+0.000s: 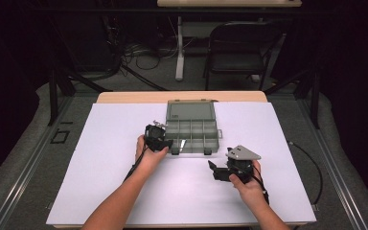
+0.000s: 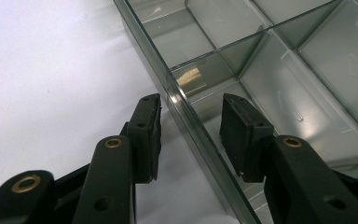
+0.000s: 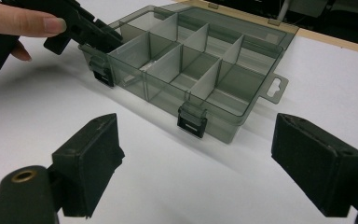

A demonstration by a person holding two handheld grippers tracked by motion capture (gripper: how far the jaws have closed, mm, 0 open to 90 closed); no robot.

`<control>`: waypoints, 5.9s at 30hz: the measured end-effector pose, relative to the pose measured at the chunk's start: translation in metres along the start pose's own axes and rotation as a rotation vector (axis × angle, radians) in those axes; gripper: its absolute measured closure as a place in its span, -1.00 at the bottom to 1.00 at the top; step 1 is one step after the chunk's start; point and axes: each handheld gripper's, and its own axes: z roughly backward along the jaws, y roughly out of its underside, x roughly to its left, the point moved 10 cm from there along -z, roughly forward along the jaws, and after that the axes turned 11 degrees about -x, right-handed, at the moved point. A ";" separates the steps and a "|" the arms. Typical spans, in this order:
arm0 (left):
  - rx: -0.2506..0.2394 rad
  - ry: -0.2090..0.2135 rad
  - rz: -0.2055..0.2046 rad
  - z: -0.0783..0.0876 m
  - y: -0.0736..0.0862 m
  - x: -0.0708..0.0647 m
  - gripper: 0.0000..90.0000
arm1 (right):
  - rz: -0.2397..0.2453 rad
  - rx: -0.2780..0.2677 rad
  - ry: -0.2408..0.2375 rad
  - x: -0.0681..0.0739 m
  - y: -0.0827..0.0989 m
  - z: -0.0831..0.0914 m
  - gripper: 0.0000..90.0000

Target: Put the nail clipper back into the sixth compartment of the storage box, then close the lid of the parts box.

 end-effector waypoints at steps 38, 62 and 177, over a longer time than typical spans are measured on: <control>-0.007 -0.001 0.009 0.000 0.000 0.001 0.35 | 0.002 0.104 0.016 -0.040 -0.102 -0.070 -0.67; -0.010 -0.003 0.011 0.000 0.000 0.000 0.36 | -0.116 0.157 0.138 -0.085 -0.118 -0.145 -0.64; -0.027 -0.002 0.011 -0.001 0.000 0.000 0.39 | -0.383 0.308 0.093 -0.112 -0.013 -0.204 -0.36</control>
